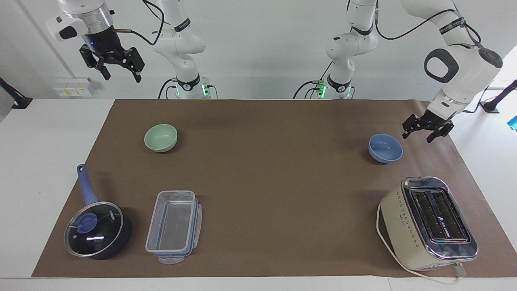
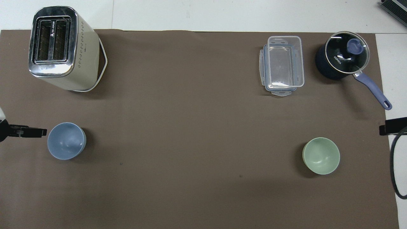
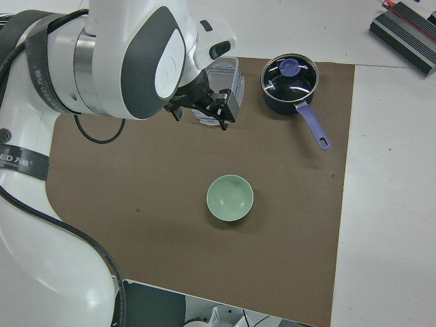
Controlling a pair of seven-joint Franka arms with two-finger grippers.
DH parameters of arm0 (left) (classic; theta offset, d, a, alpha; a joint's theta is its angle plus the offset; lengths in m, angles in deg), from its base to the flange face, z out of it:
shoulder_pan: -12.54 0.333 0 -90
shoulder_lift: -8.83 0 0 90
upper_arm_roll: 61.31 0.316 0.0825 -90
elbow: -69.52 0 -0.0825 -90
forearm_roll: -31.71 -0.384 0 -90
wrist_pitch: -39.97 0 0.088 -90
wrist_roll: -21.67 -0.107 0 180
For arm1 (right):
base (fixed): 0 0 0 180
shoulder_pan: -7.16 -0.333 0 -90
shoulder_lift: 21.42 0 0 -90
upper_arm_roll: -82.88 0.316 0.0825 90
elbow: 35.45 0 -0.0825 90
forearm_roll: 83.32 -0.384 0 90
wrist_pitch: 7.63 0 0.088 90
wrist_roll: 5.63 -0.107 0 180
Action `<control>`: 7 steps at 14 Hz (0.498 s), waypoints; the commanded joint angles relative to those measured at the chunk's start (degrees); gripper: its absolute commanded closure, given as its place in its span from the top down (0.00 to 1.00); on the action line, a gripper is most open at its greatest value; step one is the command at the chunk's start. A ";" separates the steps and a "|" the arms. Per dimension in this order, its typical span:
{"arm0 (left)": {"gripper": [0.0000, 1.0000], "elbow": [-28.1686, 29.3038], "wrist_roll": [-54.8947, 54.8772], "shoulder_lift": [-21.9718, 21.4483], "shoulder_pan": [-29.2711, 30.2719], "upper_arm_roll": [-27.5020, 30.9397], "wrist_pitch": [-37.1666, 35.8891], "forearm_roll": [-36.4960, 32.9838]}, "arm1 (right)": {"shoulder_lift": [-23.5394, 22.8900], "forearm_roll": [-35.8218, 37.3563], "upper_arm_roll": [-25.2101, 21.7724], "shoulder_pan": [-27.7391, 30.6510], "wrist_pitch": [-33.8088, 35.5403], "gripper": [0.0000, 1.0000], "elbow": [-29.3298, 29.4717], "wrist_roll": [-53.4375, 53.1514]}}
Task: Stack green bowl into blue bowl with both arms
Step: 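Reach the left gripper to the blue bowl rim and grasp it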
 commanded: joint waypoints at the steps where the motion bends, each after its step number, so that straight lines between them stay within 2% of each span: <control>1: 1.00 6.53 -1.43 -0.71 0.72 -0.55 5.90 1.37 | 1.42 -0.13 0.43 0.86 -0.55 1.00 -1.66 1.15; 5: 0.97 9.53 -1.51 0.96 0.89 -0.55 8.19 1.63 | 1.42 -0.13 0.43 0.86 -0.55 1.00 -1.66 1.15; 7: 0.82 10.41 -1.51 0.79 0.98 -0.55 8.55 1.63 | 1.42 -0.13 0.43 0.86 -0.55 1.00 -1.66 1.15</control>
